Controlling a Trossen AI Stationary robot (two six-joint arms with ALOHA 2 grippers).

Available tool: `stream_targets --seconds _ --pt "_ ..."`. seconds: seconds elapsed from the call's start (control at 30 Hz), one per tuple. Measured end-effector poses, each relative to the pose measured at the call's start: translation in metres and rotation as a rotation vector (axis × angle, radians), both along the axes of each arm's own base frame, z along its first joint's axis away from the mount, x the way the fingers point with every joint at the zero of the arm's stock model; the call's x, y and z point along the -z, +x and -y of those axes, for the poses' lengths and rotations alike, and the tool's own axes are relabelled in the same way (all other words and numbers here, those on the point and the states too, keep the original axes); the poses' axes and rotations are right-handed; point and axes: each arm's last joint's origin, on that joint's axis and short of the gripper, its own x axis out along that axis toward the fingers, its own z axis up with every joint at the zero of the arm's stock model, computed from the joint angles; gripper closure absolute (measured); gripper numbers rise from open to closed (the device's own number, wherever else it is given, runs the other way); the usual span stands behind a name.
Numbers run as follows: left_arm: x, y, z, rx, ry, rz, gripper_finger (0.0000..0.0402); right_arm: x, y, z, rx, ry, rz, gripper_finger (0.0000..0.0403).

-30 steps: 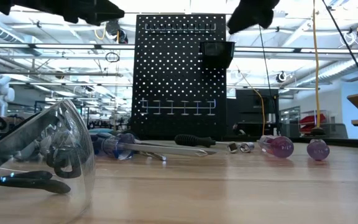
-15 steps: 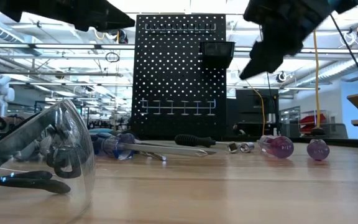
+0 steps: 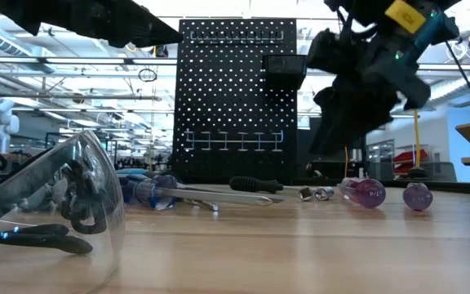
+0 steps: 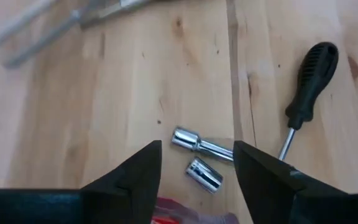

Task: Hang tools onto peg board
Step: Put the socket into the black bin on the pegboard

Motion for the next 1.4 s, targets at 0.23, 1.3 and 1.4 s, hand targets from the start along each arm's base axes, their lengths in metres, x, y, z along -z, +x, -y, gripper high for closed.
stream_targets --seconds 0.23,1.3,1.4 --pt "0.001 0.0 -0.002 0.004 -0.003 -0.014 0.0268 0.009 0.001 0.011 0.012 -0.024 -0.063 0.0212" --pt "0.002 0.0 -0.002 0.002 -0.006 -0.023 0.0268 0.039 0.011 0.011 0.048 0.056 -0.134 0.0354" --pt "0.002 0.0 -0.002 0.0 -0.017 -0.022 0.0268 0.035 0.013 0.011 0.07 0.073 -0.158 0.0354"
